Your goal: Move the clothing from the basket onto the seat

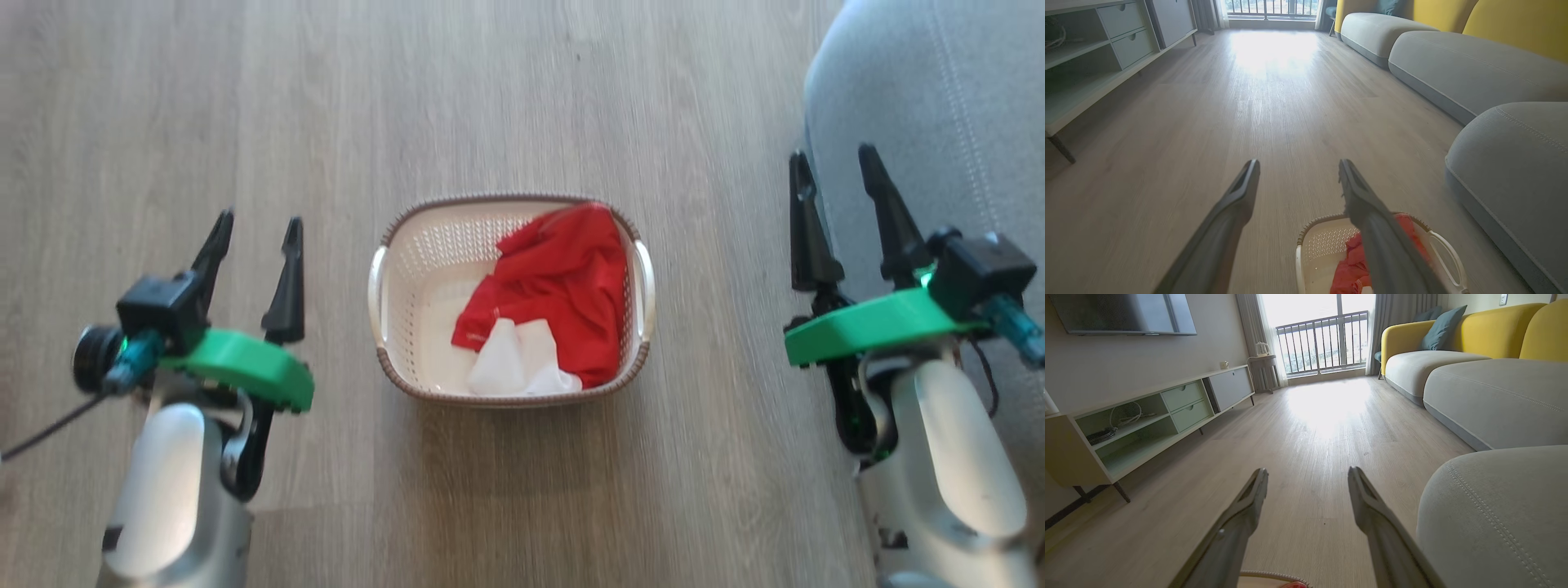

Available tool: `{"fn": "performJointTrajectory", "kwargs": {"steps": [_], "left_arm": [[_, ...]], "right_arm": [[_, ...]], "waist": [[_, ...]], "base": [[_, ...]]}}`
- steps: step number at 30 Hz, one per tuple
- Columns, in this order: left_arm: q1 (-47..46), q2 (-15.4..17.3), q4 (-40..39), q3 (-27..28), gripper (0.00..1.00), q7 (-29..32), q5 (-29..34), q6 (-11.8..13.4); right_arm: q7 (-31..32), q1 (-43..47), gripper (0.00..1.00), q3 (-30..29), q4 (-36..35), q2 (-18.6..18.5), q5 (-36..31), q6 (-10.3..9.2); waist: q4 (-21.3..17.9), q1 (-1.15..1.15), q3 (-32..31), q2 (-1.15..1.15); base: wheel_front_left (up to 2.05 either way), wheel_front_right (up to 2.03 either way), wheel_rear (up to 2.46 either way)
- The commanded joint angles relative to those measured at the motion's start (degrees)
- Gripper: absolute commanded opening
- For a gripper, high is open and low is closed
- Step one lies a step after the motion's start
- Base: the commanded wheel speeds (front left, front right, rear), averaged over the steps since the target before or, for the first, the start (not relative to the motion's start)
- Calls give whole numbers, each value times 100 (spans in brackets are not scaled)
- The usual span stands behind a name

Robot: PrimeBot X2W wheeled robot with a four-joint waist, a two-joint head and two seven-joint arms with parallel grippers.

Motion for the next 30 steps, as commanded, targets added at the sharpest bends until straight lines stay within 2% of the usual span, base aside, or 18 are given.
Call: {"fn": "performJointTrajectory", "kwargs": {"steps": [1,14,30], "left_arm": [[-27,80,-252,252,100,-53,54,-26],[930,-95,-622,766,100,-53,276,-58],[1620,-216,-781,1011,100,-53,362,-46]], "right_arm": [[-37,16,100,107,-171,19,-51,-2],[-37,569,100,-75,-192,19,49,-2],[-37,1051,100,-50,-182,19,88,-2]], "waist": [[48,1,-112,-1],[185,1,-729,-1],[170,1,-1214,-1]], "base": [[0,0,0],[0,0,0],[0,0,0]]}}
